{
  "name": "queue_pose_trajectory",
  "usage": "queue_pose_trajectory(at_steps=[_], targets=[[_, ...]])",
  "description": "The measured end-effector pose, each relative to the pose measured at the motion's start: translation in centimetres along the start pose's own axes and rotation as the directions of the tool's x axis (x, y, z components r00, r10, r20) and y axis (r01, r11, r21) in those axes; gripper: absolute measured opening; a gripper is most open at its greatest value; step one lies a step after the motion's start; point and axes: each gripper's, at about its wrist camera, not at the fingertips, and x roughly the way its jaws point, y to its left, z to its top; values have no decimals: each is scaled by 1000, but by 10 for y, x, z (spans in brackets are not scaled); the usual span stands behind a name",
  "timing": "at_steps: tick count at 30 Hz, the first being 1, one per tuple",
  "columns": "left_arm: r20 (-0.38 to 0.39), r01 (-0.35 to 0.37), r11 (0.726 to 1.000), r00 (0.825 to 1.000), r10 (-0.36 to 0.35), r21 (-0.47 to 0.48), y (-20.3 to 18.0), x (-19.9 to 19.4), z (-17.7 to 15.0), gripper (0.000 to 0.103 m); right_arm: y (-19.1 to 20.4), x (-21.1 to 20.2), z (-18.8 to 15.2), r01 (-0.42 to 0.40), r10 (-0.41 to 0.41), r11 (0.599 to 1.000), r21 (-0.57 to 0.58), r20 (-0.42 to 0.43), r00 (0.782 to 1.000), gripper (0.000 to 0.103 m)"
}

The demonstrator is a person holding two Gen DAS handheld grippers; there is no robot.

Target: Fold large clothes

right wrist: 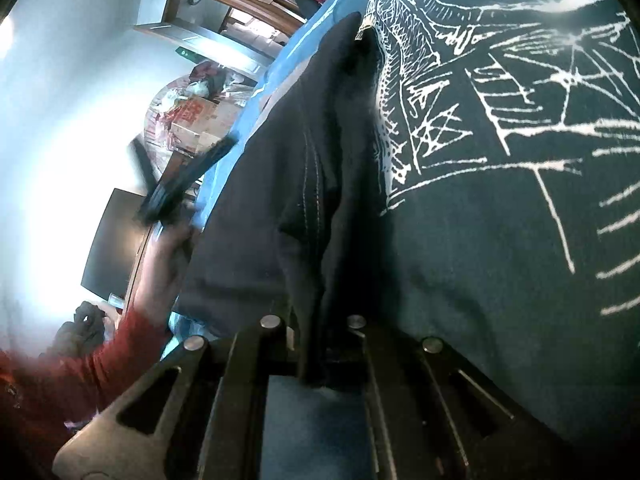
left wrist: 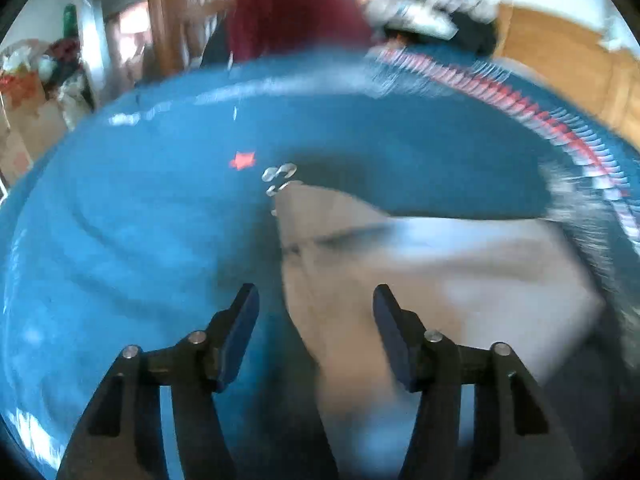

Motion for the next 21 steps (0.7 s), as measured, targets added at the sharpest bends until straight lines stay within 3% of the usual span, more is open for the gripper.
queue_pose_trajectory(at_steps=[2, 4, 6, 7, 9, 10, 11, 12, 13, 15, 18, 20, 21], targets=[[3, 101, 986, 995, -102, 130, -38, -45, -42, 69, 0, 0, 0, 5, -5, 1000, 0, -1, 1000, 0], [-96, 221, 946, 974, -203, 236, -74, -72, -89, 72, 2, 0, 0, 14, -14, 1000, 0, -5, 1000, 0], [-104, 148, 934, 987, -120, 326, -94, -91, -126, 78, 5, 0, 0, 23, -23, 1000, 0, -16, 1000, 0], [-95, 127, 944, 990, -103, 304, -93, -100, -136, 78, 6, -1, 1, 24, -24, 1000, 4, -20, 1000, 0], [-135, 161, 971, 981, -139, 176, -78, -122, -144, 78, 10, -3, 1, 46, -45, 999, 20, -29, 999, 2], [-156, 162, 976, 978, -139, 145, -72, -128, -147, 83, 17, -7, 1, 91, -91, 996, 17, -33, 995, 7], [-170, 123, 984, 980, -100, 131, -67, -137, -154, 84, 26, -12, 1, 132, -132, 991, 8, -33, 991, 10], [-173, 85, 989, 983, -64, 119, -68, -146, -164, 84, 43, -22, -2, 214, -214, 977, -28, -25, 976, 20], [-173, 74, 993, 983, -57, 94, -63, -157, -170, 84, 56, -30, -5, 284, -285, 957, -67, -15, 958, 28], [-161, 34, 999, 987, -26, 43, -55, -175, -181, 85, 100, -51, -17, 461, -457, 868, -182, 69, 887, 60], [-152, -60, 996, 987, 50, -62, -46, -188, -188, 96, 144, -64, -44, 598, -569, 764, -242, 186, 801, 97], [-178, -108, 986, 980, 84, -129, -41, -179, -196, 97, 160, -55, -70, 679, -638, 676, -286, 233, 734, 100], [-203, -121, 981, 975, 88, -153, -39, -180, -207, 97, 161, -43, -87, 726, -687, 608, -321, 247, 684, 100]])
